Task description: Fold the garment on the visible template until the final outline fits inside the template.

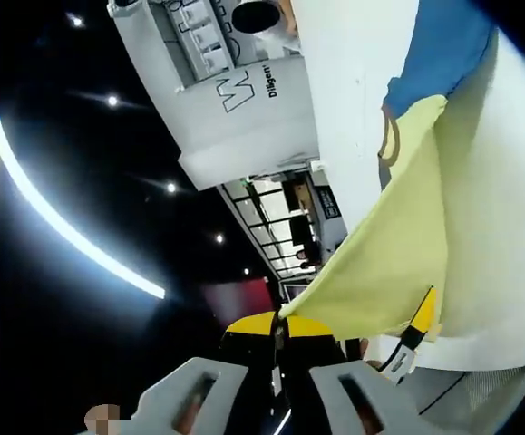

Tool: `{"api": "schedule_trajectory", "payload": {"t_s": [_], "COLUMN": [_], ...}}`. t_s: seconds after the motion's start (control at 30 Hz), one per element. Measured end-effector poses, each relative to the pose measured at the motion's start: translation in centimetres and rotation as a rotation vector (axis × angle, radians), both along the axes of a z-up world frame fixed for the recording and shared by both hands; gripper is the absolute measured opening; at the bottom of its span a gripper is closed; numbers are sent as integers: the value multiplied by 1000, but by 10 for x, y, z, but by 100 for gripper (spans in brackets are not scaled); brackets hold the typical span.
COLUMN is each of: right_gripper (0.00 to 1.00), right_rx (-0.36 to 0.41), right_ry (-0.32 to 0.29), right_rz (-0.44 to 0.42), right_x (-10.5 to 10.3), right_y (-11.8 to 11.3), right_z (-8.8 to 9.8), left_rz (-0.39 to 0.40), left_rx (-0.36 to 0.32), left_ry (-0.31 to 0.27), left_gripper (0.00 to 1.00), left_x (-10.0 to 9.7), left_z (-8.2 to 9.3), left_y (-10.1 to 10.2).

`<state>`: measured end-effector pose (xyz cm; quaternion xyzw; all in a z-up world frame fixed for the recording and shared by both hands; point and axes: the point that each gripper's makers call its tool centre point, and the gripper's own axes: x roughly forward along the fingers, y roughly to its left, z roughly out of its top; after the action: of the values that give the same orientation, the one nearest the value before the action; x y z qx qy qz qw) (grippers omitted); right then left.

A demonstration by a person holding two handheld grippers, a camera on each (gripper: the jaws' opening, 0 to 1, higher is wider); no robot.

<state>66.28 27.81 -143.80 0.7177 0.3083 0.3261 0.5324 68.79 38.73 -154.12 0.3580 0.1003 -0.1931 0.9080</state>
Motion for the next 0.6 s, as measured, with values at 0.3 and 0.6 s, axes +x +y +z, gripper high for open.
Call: {"api": "schedule_trajectory", "payload": {"t_s": [0.3,0.6], "right_gripper": [0,0], "right_rx": [14,20], "right_ry": [-8,-6], "right_rz": [-11,-24], "right_x": [4,4], "right_y": [-5,-11], "right_z": [3,2], "left_rz": [94,144], "left_rx": [-94,-166], "left_ry": [1,-21], "left_gripper": [67,65], "left_x": [4,-6], "left_z": [13,34], "left_y": [40,90]}}
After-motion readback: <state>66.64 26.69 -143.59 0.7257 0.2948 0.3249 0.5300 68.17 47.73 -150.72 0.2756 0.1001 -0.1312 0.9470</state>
